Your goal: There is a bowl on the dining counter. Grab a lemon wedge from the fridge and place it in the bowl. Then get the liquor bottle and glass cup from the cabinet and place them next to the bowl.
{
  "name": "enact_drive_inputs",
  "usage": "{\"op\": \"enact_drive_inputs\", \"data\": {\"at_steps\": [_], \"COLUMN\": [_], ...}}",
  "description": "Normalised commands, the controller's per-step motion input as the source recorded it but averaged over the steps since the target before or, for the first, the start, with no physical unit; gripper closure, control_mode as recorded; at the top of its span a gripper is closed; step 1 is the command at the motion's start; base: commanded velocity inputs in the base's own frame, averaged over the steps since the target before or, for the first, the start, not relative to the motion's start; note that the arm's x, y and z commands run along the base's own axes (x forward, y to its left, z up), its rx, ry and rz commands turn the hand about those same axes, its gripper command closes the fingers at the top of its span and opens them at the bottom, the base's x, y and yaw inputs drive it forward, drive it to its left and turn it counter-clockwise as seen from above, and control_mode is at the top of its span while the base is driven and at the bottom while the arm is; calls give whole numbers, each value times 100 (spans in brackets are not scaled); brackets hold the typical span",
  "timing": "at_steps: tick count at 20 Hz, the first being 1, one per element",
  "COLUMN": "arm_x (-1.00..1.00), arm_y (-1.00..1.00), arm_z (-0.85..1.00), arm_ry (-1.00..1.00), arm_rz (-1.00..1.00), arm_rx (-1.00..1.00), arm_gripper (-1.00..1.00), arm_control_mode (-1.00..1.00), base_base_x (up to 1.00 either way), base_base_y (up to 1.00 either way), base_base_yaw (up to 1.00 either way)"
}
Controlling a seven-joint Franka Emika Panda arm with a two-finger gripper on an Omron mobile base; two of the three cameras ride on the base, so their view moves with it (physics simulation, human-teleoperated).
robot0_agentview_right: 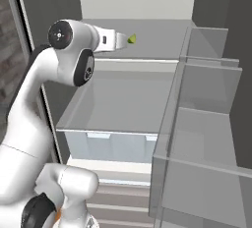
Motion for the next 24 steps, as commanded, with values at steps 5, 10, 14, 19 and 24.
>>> {"op": "enact_drive_inputs", "data": {"at_steps": [5,10,14,19,24], "arm_x": [49,47,37,32,27], "arm_y": [-9,-17,-22,-20,-7], "arm_z": [0,0,0,0,-6], "arm_ry": [13,11,8,7,1], "arm_rz": [0,0,0,0,0], "arm_rx": [6,7,5,2,0], "arm_gripper": [-100,-100,-100,-100,-100], "arm_control_mode": [-100,-100,-100,-100,-100], "base_base_x": [0,0,0,0,0], "base_base_y": [0,0,0,0,0], "base_base_yaw": [0,0,0,0,0]}}
